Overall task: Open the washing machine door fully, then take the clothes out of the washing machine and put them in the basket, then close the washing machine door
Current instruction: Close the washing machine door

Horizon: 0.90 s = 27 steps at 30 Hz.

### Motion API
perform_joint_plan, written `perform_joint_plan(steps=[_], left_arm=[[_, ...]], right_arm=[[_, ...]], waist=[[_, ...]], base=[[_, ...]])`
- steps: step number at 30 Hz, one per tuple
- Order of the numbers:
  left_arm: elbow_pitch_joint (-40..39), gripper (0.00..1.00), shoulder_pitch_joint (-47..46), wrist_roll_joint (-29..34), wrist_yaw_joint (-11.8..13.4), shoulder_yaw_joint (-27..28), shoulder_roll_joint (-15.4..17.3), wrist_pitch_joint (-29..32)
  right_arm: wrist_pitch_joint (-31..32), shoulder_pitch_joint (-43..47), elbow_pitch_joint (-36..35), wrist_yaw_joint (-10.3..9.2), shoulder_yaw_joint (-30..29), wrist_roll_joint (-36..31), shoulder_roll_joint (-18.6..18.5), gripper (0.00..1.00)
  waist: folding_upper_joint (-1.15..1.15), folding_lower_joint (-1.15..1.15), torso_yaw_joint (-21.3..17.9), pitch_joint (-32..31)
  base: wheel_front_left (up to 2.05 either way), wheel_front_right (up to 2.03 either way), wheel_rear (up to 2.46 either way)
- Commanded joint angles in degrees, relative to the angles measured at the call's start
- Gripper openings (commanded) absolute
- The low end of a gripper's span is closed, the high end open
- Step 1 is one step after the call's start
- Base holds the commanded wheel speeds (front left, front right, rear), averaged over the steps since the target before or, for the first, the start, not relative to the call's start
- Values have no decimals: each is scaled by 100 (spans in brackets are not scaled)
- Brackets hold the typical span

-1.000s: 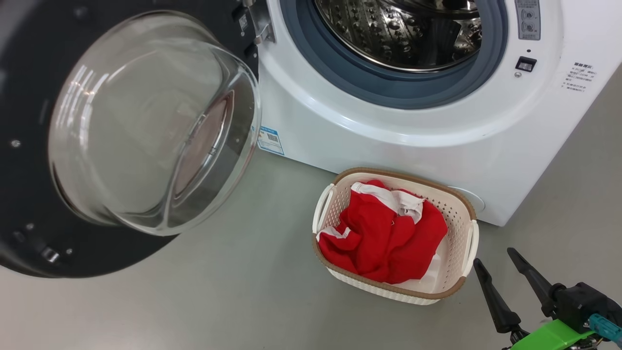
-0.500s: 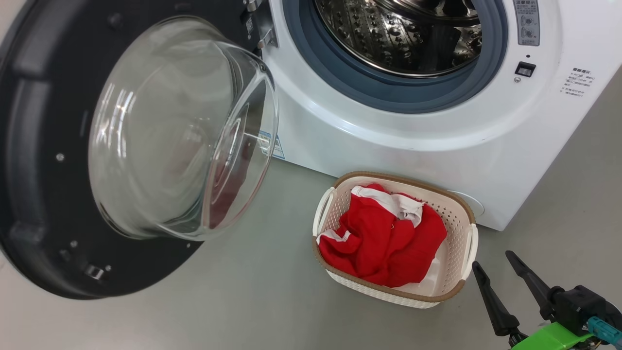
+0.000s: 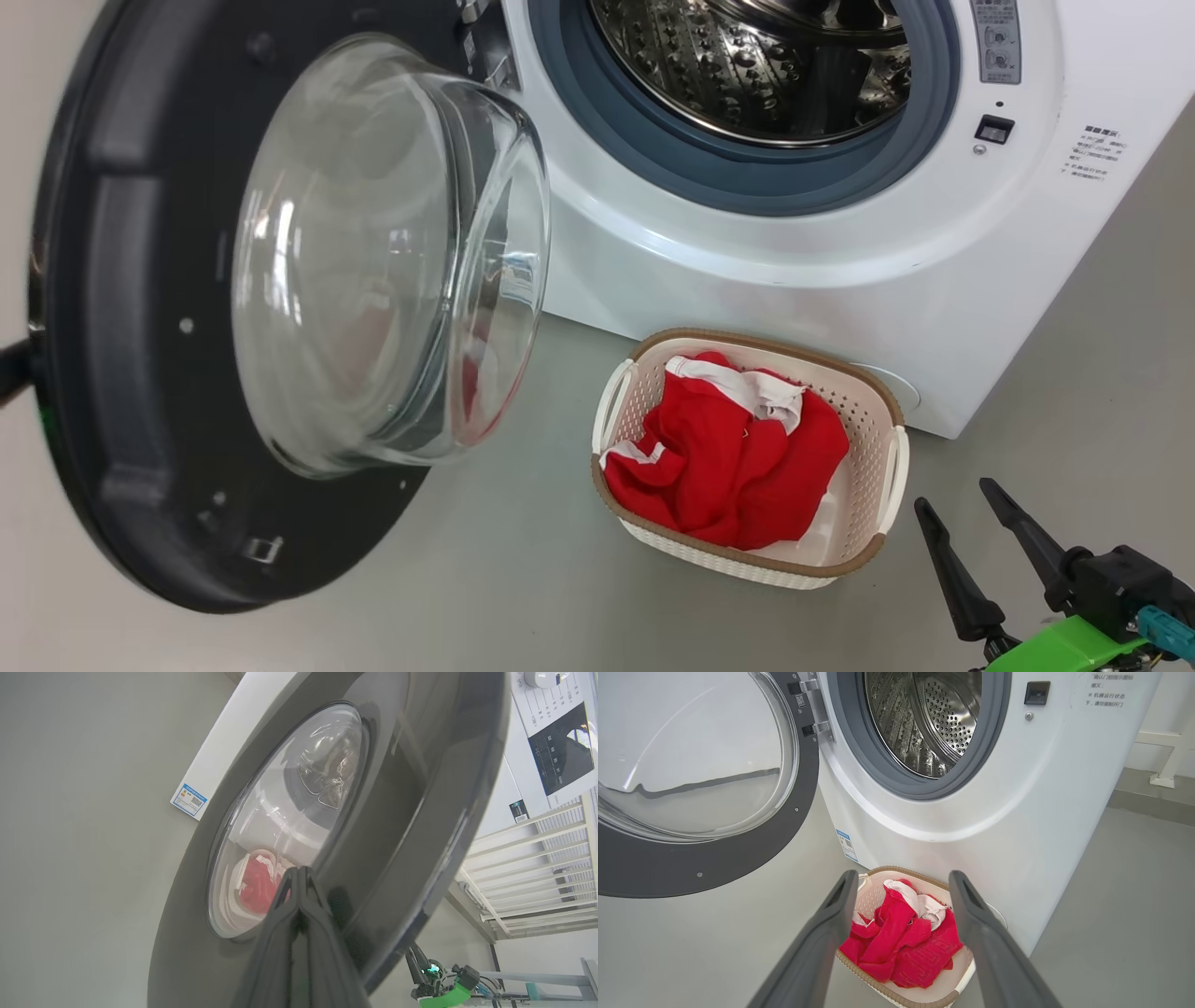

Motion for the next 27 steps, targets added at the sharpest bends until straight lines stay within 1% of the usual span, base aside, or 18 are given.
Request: perform_joint_plan(steps=[1, 11, 17, 22, 26, 27], left_arm=[[-224, 0, -63, -82, -41, 184, 276, 81], [-1153, 0, -60, -313, -41, -8, 13, 336], [-1609, 0, -133, -376, -41, -137, -228, 389], [-1903, 0, -227, -263, -41, -322, -428, 357], [-2070, 0, -371, -141, -41, -562, -679, 267], [-2070, 0, -371, -141, -41, -562, -679, 267]], right_arm=[[-37, -77, -124, 36, 92, -21, -96, 100], [-37, -122, -129, 36, 73, -27, -100, 100], [-37, -157, -128, 36, 70, -32, -87, 100], [-37, -177, -147, 36, 25, -45, -64, 100], [-37, -195, -159, 36, 0, -53, -53, 100], [-37, -195, -159, 36, 0, -53, -53, 100]], waist=[[0, 0, -7, -3], [0, 0, -86, -17], [0, 0, -166, -15], [0, 0, -240, 6], [0, 0, -323, 36], [0, 0, -323, 36]], base=[[0, 0, 0], [0, 0, 0], [0, 0, 0], [0, 0, 0], [0, 0, 0], [0, 0, 0]])
